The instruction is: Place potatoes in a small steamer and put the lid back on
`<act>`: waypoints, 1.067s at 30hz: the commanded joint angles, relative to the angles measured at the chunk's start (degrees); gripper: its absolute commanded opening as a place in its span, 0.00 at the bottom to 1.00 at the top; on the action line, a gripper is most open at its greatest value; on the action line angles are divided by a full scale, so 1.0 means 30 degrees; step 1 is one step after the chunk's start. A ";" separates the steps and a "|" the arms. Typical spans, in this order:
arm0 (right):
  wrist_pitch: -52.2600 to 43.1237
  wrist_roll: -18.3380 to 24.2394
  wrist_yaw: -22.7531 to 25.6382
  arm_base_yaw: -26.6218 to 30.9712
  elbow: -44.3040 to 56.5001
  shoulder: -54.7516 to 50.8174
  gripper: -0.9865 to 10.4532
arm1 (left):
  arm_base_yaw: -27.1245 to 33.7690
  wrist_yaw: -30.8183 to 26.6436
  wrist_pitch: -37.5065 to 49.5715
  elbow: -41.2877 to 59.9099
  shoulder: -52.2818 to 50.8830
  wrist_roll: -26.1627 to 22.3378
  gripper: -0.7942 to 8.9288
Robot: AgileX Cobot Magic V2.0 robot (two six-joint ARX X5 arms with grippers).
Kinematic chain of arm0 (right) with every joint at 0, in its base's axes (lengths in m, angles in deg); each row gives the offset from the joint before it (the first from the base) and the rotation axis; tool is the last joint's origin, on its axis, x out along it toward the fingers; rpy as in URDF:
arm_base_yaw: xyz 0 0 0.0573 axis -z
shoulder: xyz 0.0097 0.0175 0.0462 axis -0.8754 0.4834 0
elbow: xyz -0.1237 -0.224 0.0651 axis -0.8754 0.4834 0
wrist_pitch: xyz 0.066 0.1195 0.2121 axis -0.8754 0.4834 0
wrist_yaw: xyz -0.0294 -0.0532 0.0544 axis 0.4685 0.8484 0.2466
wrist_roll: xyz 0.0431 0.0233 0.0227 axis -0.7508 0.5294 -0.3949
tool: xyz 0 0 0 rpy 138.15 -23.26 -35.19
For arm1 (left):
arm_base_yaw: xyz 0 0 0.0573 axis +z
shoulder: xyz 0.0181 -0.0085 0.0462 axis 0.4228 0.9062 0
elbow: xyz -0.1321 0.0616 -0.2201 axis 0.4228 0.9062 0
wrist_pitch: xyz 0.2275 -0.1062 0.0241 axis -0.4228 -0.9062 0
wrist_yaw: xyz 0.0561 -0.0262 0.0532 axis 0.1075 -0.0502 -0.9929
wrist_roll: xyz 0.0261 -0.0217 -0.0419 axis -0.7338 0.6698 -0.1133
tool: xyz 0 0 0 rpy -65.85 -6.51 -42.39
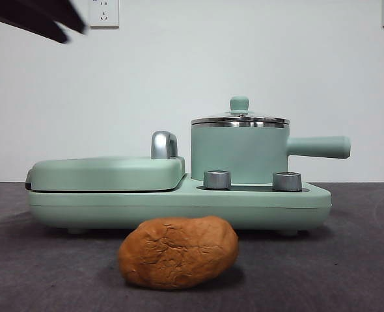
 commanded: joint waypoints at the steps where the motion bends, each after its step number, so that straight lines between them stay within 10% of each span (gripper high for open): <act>1: -0.0160 -0.0342 0.0000 -0.0080 -0.0299 0.0058 0.33 | -0.0758 0.0073 0.2477 -0.0386 0.1705 0.0954 0.34; 11: -0.0160 -0.0342 0.0000 -0.0080 -0.0291 0.0058 0.33 | -0.2878 -0.1093 0.9602 -0.1086 0.7358 0.0954 0.34; 32: -0.0160 -0.0342 0.0007 -0.0080 -0.0291 0.0073 0.33 | -0.3840 -0.1355 1.0193 -0.9515 1.6269 0.1821 0.34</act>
